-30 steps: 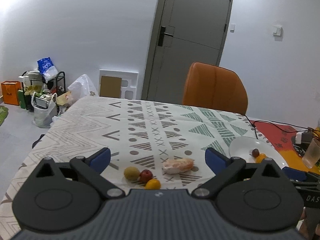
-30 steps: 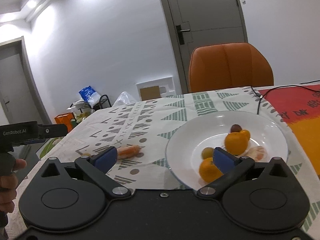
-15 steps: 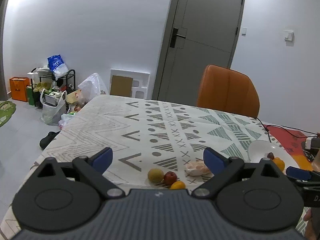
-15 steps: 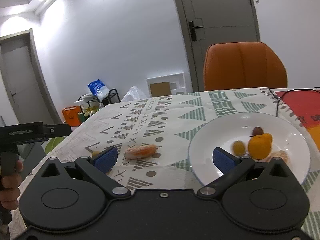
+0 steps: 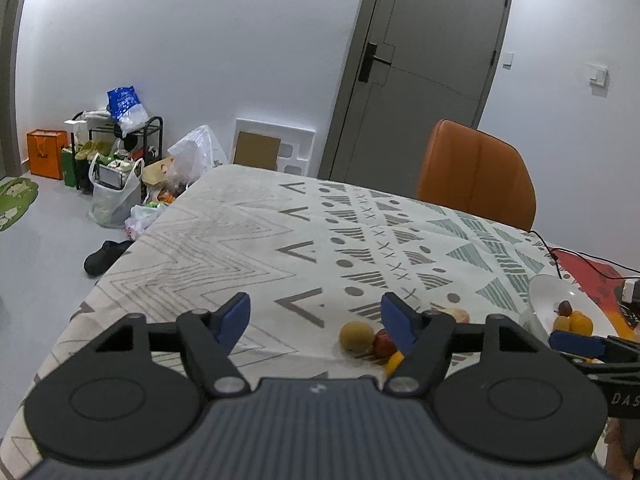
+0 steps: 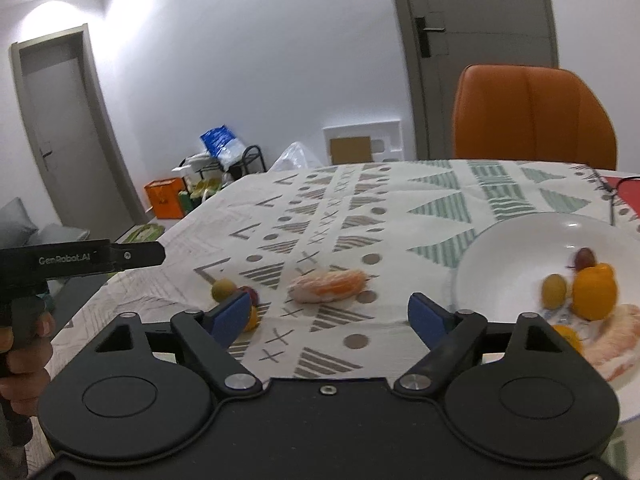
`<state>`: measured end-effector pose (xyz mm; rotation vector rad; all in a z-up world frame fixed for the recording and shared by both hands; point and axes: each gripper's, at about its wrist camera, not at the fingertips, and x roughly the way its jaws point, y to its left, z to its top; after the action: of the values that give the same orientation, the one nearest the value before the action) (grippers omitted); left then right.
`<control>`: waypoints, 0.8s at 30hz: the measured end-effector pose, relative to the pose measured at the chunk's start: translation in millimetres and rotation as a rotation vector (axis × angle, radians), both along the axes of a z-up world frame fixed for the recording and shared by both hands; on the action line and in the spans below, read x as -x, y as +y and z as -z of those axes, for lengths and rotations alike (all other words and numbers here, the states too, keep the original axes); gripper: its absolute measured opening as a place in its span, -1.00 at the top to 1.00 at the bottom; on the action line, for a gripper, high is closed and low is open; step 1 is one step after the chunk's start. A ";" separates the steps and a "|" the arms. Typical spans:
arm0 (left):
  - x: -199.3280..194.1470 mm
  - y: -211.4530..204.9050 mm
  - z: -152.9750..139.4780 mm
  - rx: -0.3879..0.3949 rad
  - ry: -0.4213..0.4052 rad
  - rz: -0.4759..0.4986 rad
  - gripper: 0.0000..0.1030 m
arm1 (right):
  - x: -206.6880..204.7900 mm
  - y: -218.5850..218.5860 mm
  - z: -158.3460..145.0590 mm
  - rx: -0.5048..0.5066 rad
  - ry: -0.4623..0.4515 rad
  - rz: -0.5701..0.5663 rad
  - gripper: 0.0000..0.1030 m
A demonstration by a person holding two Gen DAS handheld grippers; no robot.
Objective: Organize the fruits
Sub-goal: 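Move both open tools back toward the loose fruit, then grasp the small orange with the right tool while the left tool grasps the second kiwi-like fruit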
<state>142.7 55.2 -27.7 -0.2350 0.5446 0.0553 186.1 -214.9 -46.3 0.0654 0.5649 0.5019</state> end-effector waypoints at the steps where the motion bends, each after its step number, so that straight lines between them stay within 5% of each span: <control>1: -0.8 2.2 1.5 0.003 0.004 0.001 -0.33 | -1.2 3.5 0.6 0.002 0.004 -0.006 -0.58; 24: -6.9 32.7 26.9 0.057 0.051 0.018 -0.11 | -21.6 69.0 24.4 0.037 0.101 -0.121 -0.14</control>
<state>149.5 87.9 -54.6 -0.2847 0.5997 0.0280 207.7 -146.0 -70.7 0.0215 0.6800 0.6079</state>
